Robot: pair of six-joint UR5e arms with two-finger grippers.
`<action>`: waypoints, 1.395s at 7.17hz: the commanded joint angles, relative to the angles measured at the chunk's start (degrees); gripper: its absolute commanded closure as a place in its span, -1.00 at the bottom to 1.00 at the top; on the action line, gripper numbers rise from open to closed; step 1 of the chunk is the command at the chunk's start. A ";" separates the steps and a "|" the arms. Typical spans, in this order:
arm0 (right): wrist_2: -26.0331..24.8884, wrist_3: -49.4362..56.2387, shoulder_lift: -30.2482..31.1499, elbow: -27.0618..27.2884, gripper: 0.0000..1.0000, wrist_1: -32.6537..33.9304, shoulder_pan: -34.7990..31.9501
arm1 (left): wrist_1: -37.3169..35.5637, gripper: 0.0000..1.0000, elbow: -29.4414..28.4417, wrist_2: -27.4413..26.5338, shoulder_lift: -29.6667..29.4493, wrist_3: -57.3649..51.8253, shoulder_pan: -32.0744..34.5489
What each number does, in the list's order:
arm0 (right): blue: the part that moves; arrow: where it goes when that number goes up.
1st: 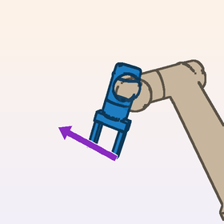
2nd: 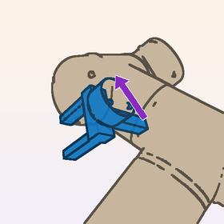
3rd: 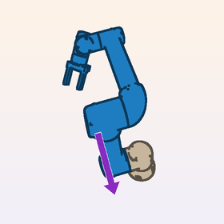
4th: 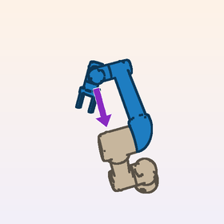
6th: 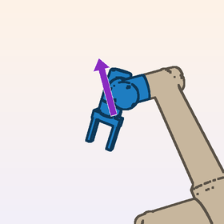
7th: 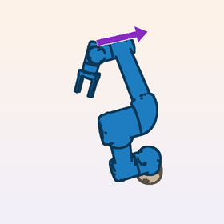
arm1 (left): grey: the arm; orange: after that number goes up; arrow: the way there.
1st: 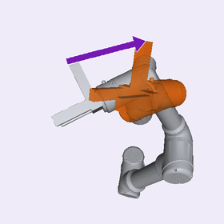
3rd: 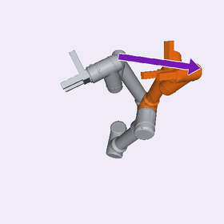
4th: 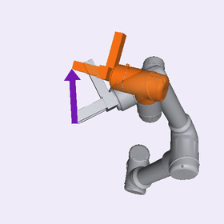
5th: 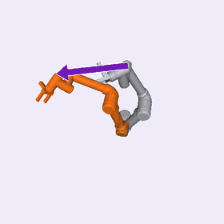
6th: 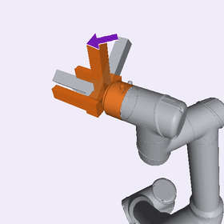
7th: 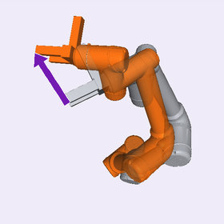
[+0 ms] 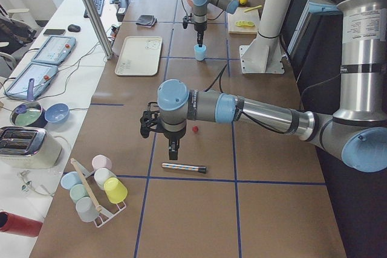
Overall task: Mash ice and strawberries in cup
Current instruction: 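Open the right gripper to drop the ice cube into the blue cup, then withdraw the right arm toward the ice bowl while the left arm reaches toward the strawberry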
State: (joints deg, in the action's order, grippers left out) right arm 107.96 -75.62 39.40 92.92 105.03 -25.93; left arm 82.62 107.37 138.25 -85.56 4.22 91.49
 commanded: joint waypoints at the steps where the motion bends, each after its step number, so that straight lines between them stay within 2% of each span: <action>1: -0.21 0.03 0.07 0.24 -0.97 0.00 0.00 | 0.00 -1.00 0.03 0.00 -0.14 0.00 0.00; 3: -0.21 -0.05 0.07 0.77 -0.98 0.17 -0.26 | 0.00 -1.00 0.12 0.00 -0.23 0.00 0.00; 5: -2.56 -0.32 0.68 5.57 -0.99 1.05 -2.35 | 0.79 -1.00 1.08 -0.61 -0.23 0.35 -0.26; 7: -2.49 1.60 1.12 8.58 -0.99 3.16 -7.00 | 3.76 -1.00 3.88 -0.61 -0.05 1.22 -4.45; 8: -1.97 5.18 3.82 10.59 -0.99 3.25 -10.25 | 4.30 -1.00 6.34 -0.79 -0.14 7.84 -8.66; 9: -1.96 10.79 10.72 17.05 -0.99 3.16 -13.32 | 6.57 -1.00 8.89 -3.31 -0.05 16.52 -14.10; 10: -1.27 19.11 14.36 20.33 -0.99 3.42 -17.44 | 12.68 -1.00 9.35 -5.17 0.30 25.83 -18.41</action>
State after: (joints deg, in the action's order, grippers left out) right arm 106.11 -65.11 48.36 108.30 108.25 -38.74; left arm 89.82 115.14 135.34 -85.53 19.34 78.76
